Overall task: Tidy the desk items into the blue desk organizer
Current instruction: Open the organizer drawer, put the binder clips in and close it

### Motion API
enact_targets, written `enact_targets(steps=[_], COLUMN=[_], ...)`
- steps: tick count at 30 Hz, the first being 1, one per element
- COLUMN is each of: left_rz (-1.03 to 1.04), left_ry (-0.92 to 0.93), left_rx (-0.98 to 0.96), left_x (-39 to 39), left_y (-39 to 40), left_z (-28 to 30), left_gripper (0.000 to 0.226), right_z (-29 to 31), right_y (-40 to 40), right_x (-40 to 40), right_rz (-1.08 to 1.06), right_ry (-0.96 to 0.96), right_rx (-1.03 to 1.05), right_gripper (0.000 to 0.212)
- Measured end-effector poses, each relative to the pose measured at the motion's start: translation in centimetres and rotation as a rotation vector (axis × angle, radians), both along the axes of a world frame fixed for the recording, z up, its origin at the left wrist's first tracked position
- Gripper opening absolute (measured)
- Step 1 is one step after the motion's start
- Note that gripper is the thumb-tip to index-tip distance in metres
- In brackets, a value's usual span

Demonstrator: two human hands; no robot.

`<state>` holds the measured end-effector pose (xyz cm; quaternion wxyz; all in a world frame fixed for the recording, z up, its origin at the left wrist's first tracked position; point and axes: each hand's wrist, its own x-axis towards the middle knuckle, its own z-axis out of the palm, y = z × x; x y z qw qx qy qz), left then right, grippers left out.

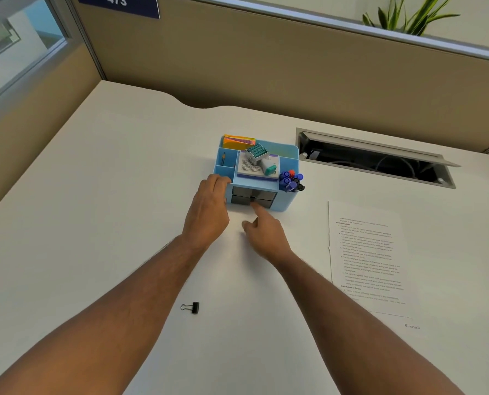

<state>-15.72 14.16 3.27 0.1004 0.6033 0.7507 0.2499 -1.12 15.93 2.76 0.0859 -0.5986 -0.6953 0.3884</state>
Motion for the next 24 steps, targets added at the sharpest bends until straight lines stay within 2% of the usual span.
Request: enact_targets(steps=[5, 8, 15, 24], left_rz=[-0.002, -0.006, 0.003, -0.018], left_ry=[-0.008, -0.006, -0.006, -0.005], left_rx=[0.005, 0.015, -0.009, 0.009], left_x=[0.0, -0.1, -0.1, -0.2], left_y=[-0.1, -0.1, -0.2, -0.4], left_z=[-0.2, -0.1, 0.1, 0.5], left_gripper=[0.058, 0.057, 0.062, 0.062], right_z=[0.8, 1.1, 2.1, 1.3], right_y=[0.1, 0.1, 0.0, -2.0], right_x=[-1.0, -1.9, -3.6, -2.7], right_rz=[-0.634, -0.868, -0.936, -0.908], right_ry=[0.875, 1.226, 1.453, 1.417], right_rx=[-0.483, -0.632, -0.694, -0.719], right_gripper=[0.03, 0.013, 0.018, 0.016])
